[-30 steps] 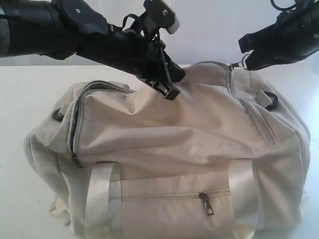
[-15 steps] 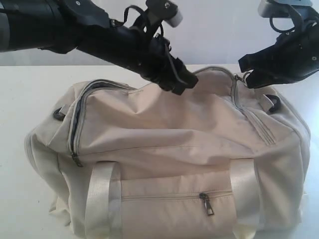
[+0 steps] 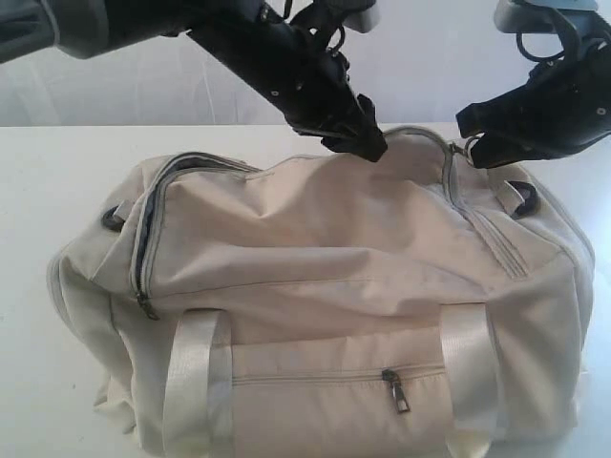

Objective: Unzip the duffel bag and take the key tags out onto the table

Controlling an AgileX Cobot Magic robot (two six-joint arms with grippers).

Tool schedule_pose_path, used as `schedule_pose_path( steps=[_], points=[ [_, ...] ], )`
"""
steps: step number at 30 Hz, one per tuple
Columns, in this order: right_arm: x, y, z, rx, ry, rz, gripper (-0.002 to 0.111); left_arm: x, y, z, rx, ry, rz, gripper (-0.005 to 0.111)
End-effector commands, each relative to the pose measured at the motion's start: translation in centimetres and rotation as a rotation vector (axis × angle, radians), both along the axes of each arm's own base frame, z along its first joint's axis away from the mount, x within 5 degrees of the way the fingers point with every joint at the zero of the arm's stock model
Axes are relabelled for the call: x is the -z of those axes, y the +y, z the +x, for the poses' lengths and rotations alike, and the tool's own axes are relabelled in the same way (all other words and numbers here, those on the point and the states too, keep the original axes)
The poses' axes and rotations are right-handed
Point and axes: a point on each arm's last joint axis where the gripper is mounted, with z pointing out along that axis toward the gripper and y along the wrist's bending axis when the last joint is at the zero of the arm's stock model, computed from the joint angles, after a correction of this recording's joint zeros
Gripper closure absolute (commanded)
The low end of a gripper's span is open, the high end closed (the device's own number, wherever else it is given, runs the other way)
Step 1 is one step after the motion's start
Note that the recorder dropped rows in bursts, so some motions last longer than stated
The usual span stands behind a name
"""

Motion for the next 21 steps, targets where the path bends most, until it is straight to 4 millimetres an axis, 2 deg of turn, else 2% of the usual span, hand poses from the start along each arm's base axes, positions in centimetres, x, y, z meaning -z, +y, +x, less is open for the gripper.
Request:
schedule_pose_path(
  steps=[1,4,7,12,16,21],
  points=[
    [-0.2,-0.2,-0.2,-0.002,-0.009,-0.004,0.108,-0.5,-1.8,-0.2,0.004,-0.055,-0.046,0.052],
    [-0.2,-0.2,-0.2,-0.002,-0.01,-0.004,0.108,-0.3,-2.8,-0.4,0.011,-0.081,-0.058,0.054],
    [-0.2,-0.2,-0.2,-0.002,-0.01,-0.004,0.108,0.3,-3.2,-0.4,0.013,-0.08,-0.054,0.061],
    [-0.2,-0.2,-0.2,-0.003,-0.01,-0.005,0.108,1.2,-3.4,-0.3,0.024,-0.054,-0.033,0.086],
    [-0.2,-0.2,-0.2,-0.003,-0.01,-0.005,0.108,-0.1,-3.1,-0.6,0.014,-0.075,-0.054,0.107],
    [-0.2,-0.2,-0.2,-0.003,-0.01,-0.005,0.108,-2.1,-2.5,-1.2,0.006,-0.12,-0.075,0.107]
  ],
)
